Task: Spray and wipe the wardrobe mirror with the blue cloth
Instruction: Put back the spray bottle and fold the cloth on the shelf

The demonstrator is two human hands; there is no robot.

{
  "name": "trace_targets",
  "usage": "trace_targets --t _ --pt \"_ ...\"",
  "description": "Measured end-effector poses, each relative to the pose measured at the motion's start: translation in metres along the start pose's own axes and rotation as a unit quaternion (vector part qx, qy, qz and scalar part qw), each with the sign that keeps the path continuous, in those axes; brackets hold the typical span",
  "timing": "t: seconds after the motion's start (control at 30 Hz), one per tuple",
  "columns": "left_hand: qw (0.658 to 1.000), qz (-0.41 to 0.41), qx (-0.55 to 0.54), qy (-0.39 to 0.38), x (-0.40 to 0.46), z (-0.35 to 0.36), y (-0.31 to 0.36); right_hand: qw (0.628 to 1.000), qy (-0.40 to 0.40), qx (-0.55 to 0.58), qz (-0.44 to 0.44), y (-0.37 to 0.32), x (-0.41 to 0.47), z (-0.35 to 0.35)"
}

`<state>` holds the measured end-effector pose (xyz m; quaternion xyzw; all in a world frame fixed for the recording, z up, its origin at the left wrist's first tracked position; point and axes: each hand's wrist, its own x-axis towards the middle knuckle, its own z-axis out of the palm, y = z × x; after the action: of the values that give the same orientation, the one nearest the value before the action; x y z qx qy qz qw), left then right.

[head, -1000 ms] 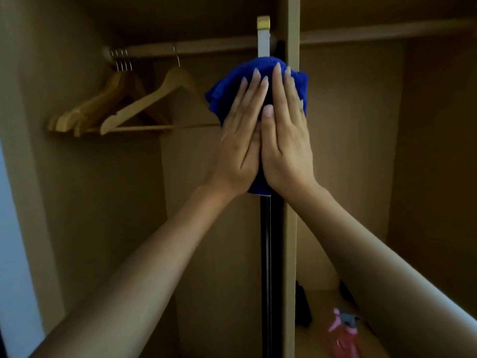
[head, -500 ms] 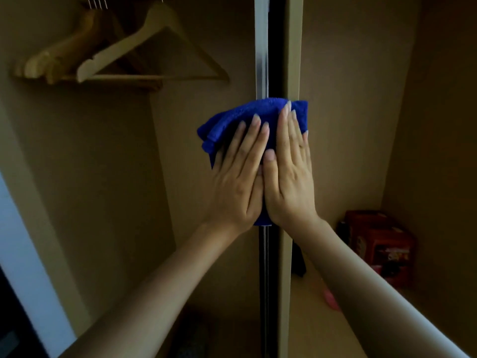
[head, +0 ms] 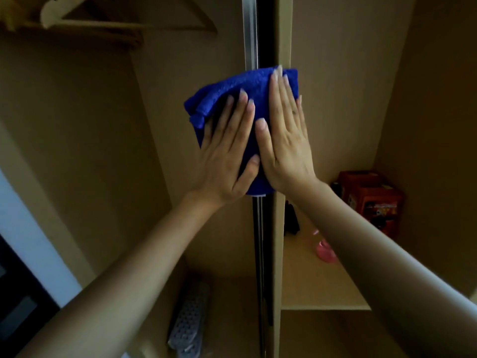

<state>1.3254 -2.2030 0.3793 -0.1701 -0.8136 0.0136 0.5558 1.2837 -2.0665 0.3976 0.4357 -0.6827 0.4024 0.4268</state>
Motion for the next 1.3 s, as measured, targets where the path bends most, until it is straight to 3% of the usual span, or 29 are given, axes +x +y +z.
trace_targets --t 0.2,0.6,1.3 --pt "1.0 0.017 -0.007 0.025 -0.005 0.011 0.0 1.0 0.015 0.002 -0.012 0.006 -0.006 0.005" --pt "0.999 0.009 -0.029 -0.018 -0.108 0.047 0.028 1.0 -0.005 -0.02 0.013 0.028 -0.108 0.04" --pt "0.996 0.02 0.029 -0.076 -0.333 0.125 0.09 0.998 -0.051 -0.009 0.02 0.074 -0.342 0.114"
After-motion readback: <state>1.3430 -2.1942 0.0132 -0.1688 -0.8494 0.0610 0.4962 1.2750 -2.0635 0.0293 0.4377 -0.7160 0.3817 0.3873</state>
